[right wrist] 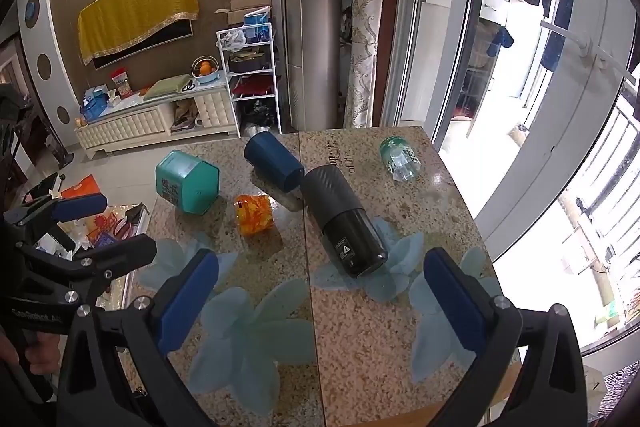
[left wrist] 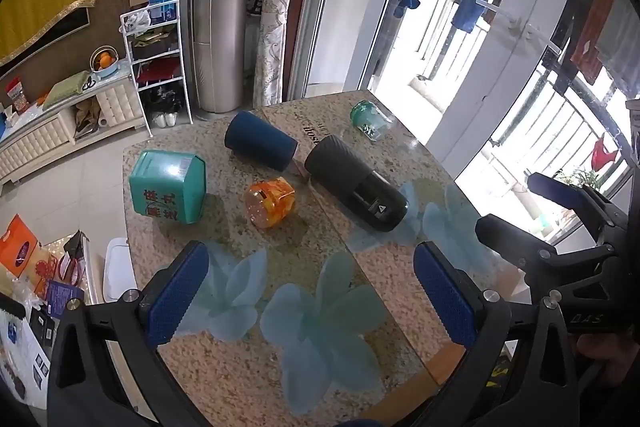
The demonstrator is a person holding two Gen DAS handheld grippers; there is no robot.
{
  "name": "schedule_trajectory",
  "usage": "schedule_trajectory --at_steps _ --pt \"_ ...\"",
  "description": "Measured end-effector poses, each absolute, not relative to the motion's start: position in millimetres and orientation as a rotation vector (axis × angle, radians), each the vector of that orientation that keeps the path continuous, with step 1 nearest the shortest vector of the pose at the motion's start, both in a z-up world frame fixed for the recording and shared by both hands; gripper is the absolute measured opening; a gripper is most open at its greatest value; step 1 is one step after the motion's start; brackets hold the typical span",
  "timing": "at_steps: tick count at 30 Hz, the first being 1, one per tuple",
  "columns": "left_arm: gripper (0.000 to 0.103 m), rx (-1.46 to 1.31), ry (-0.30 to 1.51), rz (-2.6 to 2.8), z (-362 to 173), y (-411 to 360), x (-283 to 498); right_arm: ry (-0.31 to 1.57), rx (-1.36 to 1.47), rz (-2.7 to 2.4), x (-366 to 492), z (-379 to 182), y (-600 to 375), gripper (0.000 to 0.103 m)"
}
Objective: Flip cup upright
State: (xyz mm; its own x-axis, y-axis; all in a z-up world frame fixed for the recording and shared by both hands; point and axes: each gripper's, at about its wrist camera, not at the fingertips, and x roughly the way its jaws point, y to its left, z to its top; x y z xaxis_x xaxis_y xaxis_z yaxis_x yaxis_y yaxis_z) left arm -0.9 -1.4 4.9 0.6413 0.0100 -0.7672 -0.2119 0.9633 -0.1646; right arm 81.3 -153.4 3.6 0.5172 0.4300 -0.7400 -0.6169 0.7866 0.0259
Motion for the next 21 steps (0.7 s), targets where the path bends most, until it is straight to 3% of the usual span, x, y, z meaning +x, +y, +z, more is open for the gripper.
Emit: schedule_trajectory --at_steps 21 --pt "0.103 -0.259 0.874 0.120 1.7 -1.7 -1.7 0.823 -0.256 0.638 80.6 0.6 -153.3 0.103"
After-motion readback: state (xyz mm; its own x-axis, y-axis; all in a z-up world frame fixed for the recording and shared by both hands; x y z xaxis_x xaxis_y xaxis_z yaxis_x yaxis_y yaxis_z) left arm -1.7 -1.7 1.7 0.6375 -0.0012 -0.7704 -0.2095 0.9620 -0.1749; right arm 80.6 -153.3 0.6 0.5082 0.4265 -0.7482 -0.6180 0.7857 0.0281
